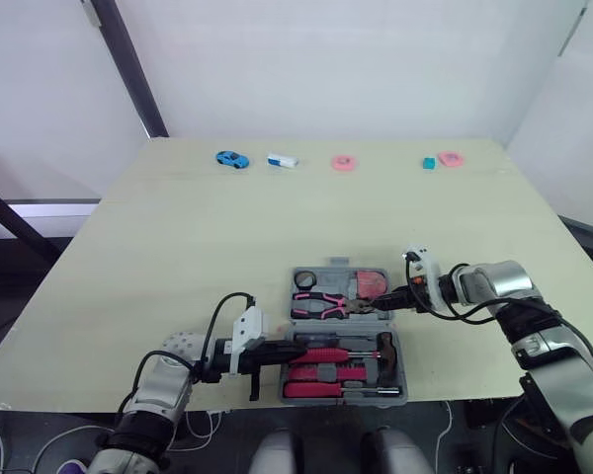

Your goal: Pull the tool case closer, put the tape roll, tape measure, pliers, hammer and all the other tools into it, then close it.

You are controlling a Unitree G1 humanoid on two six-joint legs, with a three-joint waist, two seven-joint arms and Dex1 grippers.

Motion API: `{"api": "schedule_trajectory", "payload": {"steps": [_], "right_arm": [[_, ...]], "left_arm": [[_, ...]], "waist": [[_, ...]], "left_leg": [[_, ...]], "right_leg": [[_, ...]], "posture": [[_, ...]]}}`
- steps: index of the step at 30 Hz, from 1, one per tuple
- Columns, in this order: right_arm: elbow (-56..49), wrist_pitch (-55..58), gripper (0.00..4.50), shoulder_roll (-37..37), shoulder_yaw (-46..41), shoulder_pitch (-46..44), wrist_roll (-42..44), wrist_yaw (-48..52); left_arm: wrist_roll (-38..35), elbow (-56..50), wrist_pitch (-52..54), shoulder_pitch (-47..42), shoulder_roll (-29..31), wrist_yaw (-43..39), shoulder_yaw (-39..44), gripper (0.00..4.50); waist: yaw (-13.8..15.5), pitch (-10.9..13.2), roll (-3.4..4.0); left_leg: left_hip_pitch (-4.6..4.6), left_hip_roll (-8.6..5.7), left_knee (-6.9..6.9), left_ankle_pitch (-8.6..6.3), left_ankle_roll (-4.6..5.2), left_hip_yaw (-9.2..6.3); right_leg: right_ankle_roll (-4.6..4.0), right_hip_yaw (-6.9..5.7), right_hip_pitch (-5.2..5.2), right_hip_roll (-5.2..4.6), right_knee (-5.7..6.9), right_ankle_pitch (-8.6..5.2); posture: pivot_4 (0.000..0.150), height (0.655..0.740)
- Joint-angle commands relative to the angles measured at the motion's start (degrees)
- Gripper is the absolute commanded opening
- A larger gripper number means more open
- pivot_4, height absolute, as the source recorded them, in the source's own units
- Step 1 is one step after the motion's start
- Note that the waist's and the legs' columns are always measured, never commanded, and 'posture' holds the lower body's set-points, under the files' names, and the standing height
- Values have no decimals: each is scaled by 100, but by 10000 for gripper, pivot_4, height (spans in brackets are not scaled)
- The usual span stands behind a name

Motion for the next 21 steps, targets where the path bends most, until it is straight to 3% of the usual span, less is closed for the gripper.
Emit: {"api": "schedule_trajectory", "payload": {"steps": [1,13,21], "right_arm": [[-181,107,45000,90,-362,-80,264,190],[-1134,715,45000,63,-1113,357,787,155],[-2742,1628,45000,-210,-1930,916,1618,-131]], "left_arm": [[188,232,-16,130,68,25,-131,454],[-4,260,-233,240,196,-130,31,454],[-1226,-1022,597,811,783,-404,820,454]], "waist": [[-1,0,1],[-73,-2,5],[-159,6,5]], "left_leg": [[0,0,0,0,0,0],[4,3,-3,0,0,-2],[-5,7,-17,0,0,-3]], "right_leg": [[0,0,0,0,1,0],[0,0,-2,4,12,-1],[-3,1,-18,4,10,-3]], "posture": [[1500,7400],[1500,7400],[1500,7400]]}}
